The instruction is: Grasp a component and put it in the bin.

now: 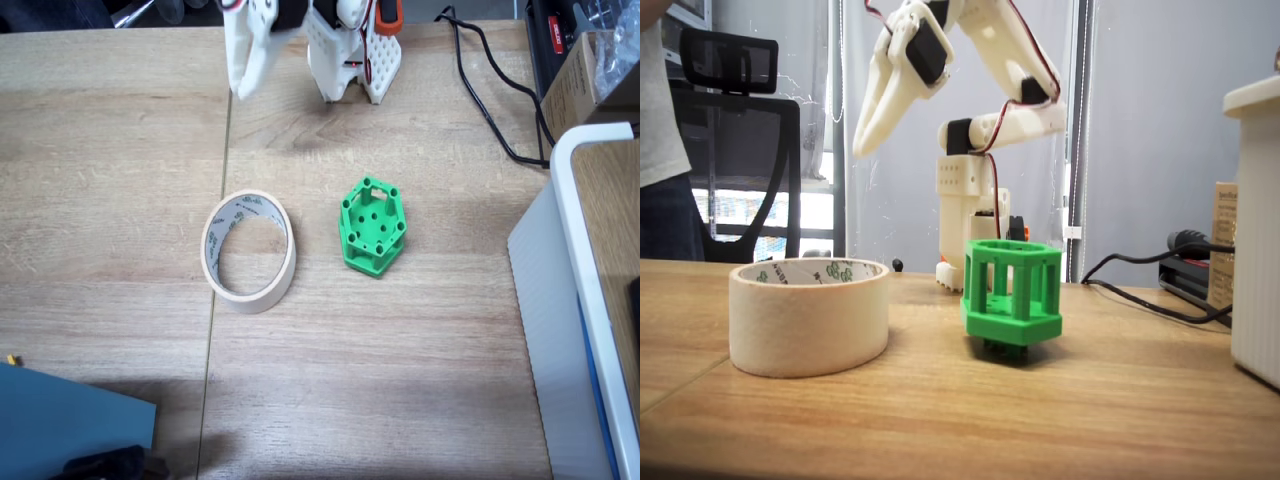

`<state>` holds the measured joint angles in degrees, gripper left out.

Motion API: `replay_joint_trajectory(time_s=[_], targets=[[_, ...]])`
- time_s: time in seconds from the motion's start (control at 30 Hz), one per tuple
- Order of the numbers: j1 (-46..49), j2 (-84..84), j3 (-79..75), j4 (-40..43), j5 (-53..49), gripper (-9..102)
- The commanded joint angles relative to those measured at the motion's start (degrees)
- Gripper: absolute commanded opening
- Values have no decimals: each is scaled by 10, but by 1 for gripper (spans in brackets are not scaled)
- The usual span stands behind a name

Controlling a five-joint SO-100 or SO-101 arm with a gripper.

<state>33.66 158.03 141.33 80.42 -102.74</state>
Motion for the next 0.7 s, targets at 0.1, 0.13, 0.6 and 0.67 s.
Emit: replay_joint_trajectory(time_s=[0.1,0.13,0.6,0.67], targets=[[-107,-91,-82,-10,7,1],[-121,-99,-86,-10,7,1],[-252,-165,-133,-10,6,14],[-267,-178,-138,-10,6,16]])
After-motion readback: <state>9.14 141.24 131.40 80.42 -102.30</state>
